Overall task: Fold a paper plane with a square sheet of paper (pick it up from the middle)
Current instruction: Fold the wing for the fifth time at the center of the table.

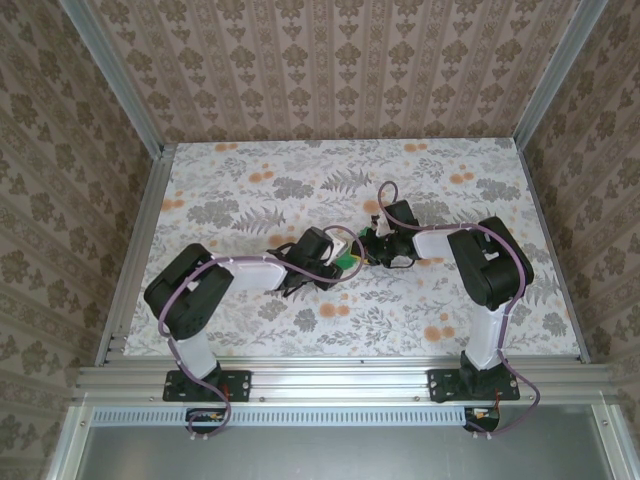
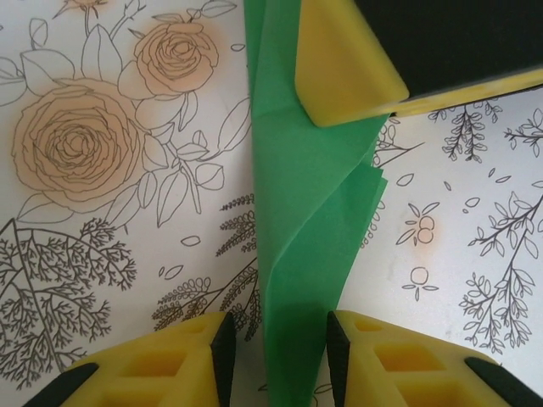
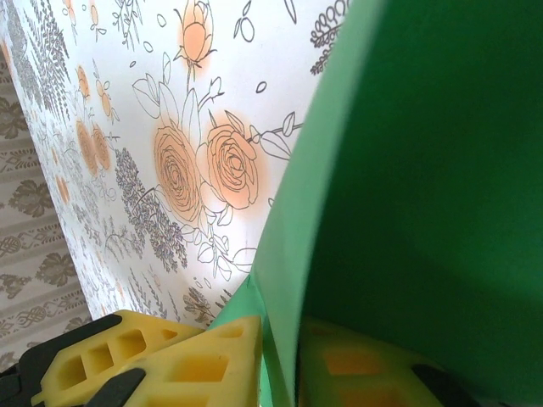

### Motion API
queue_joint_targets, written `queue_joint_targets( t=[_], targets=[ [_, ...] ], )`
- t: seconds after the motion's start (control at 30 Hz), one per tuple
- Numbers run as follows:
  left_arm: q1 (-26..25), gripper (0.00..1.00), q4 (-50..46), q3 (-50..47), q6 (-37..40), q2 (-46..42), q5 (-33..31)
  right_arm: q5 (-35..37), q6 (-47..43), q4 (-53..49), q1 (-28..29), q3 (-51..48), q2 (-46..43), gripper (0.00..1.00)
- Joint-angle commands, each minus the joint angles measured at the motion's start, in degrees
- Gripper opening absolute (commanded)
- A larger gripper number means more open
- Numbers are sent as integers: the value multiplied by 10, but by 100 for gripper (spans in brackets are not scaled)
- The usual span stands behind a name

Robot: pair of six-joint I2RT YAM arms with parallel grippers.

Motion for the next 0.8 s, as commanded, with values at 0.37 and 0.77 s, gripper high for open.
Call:
queue_joint_targets(
  t=[0.37, 0.77],
  targets=[
    [-2, 22, 9, 27, 37, 22, -27, 47, 6, -88, -9, -4, 38, 19],
    [-52, 8, 9, 31, 102, 52, -136, 43, 70, -74, -8, -6, 28, 26]
  ],
)
